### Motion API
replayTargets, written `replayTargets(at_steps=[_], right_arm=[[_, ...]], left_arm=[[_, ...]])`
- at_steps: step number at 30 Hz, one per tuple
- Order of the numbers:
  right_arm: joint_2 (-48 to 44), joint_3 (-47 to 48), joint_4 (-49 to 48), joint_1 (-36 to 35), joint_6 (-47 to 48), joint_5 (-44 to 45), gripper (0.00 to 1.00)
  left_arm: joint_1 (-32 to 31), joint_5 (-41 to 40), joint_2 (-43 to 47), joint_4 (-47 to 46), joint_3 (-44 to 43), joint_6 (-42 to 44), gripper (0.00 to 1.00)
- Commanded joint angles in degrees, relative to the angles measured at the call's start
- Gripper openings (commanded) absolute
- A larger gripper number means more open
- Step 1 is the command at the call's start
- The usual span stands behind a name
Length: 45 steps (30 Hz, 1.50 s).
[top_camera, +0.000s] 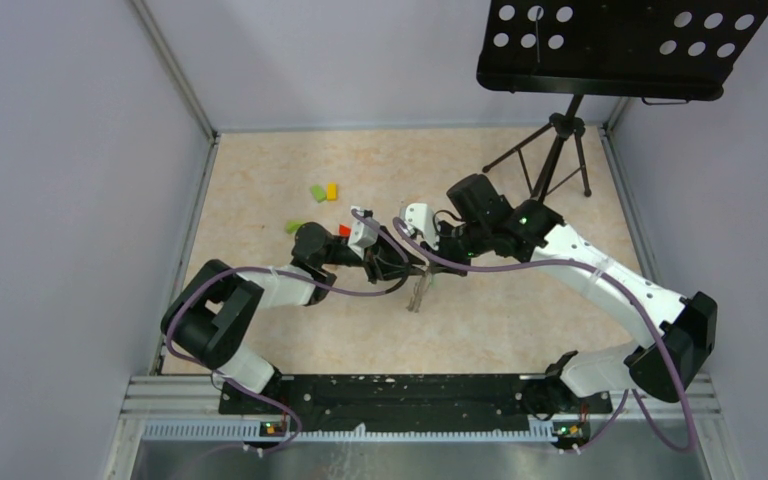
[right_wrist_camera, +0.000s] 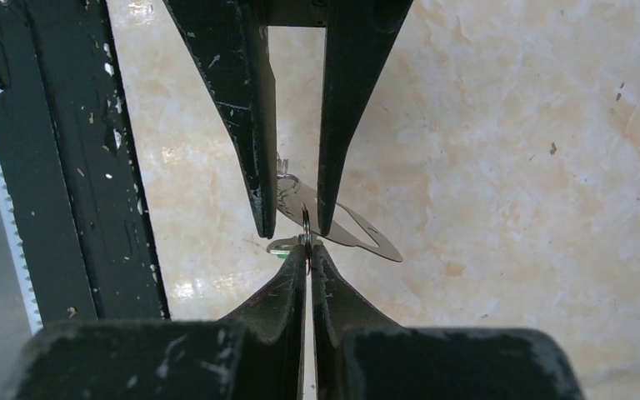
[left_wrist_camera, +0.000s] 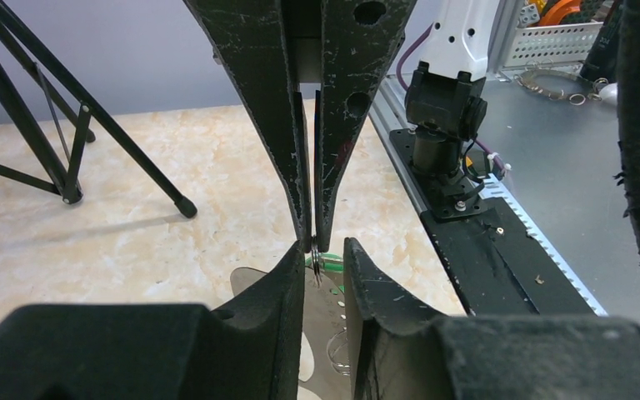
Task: Put the keys on the keyring
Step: Adjust the key on the keyring.
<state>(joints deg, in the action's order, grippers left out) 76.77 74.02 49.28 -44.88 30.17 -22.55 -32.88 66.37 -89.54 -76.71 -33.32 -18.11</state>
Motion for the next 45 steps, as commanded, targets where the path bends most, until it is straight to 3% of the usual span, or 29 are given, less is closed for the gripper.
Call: replayTargets(at_steps=[1, 6, 28, 36, 41, 45], right_arm=[[-0.3, 1.8, -2.0, -0.7, -0.7, -1.1, 0.0], [-0.4, 1.6, -2.0, -0.7, -0.7, -1.3, 0.0], [-0.4, 1.1, -2.4, -0.7, -0.9, -1.4, 0.0], [-0.3, 1.2, -2.4, -0.7, -0.9, -1.7, 0.0], [-0.5, 1.4, -2.4, -0.6, -1.0, -1.8, 0.0], [-1.0, 1.4, -2.9, -0.6, -1.3, -1.7, 0.0]], left_arm=[[-0.4, -0.1, -0.8, -1.7, -0.9, -0.3, 0.25], [-0.5, 0.1, -0.9, -1.7, -1.2, -0.4, 0.2], [-0.9, 0.7, -1.8, -4.1, -1.7, -2.8, 0.15], [-0.9, 0.9, -2.0, -4.6, -1.8, -3.4, 0.09], [-0.9, 1.4, -2.3, -4.6, -1.8, -3.9, 0.0], [-0.9, 2.1, -2.2, -5.0, -1.3, -4.1, 0.0]])
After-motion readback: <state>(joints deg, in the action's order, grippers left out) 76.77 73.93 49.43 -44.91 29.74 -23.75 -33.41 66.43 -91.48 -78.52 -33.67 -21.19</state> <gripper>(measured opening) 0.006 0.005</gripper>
